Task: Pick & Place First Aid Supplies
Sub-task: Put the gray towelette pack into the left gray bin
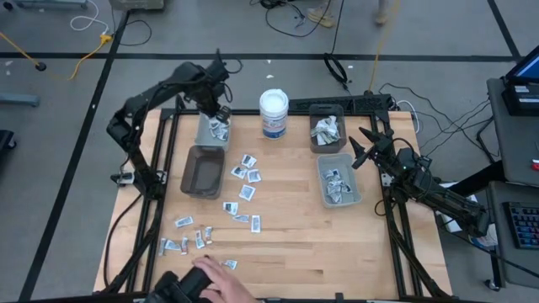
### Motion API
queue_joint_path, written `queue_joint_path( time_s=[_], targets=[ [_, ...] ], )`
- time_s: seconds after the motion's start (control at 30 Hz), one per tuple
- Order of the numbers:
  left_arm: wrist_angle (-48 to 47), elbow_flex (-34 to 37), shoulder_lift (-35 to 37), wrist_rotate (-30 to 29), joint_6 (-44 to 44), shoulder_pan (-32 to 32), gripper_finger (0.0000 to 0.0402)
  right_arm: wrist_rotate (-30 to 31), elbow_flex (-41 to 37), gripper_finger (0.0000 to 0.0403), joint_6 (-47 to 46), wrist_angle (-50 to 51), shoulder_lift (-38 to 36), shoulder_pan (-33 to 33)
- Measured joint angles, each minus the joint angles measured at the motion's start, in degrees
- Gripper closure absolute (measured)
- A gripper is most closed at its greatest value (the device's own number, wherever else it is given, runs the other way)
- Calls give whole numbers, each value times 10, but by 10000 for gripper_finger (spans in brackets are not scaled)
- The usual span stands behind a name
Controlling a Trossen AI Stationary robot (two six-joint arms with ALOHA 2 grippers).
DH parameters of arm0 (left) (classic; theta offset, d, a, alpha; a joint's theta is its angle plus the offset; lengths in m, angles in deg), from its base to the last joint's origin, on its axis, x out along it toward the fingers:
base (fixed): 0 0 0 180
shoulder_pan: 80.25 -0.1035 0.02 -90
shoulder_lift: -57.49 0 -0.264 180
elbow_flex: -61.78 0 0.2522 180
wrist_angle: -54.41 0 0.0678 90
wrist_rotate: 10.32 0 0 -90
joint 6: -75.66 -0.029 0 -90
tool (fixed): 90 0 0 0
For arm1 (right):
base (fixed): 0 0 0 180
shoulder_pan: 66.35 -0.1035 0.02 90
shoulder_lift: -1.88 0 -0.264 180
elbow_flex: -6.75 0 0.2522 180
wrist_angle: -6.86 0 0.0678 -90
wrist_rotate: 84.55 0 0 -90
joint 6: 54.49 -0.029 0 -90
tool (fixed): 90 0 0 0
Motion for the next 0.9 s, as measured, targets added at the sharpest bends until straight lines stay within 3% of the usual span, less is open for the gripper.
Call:
queue_joint_path(
  time_s=[0.17, 0.5, 0.67, 0.9],
  targets=[
    [44, 38, 0, -48, 0, -7, 394, 0, 0, 165, 0, 0, 0, 0],
    [224, 187, 0, -50, -20, -10, 393, 0, 0, 165, 0, 0, 0, 0],
    [256, 212, 0, -40, -21, -10, 395, 0, 0, 165, 0, 0, 0, 0],
    [257, 212, 0, -21, -8, -10, 325, 0, 0, 165, 0, 0, 0, 0]
  ],
)
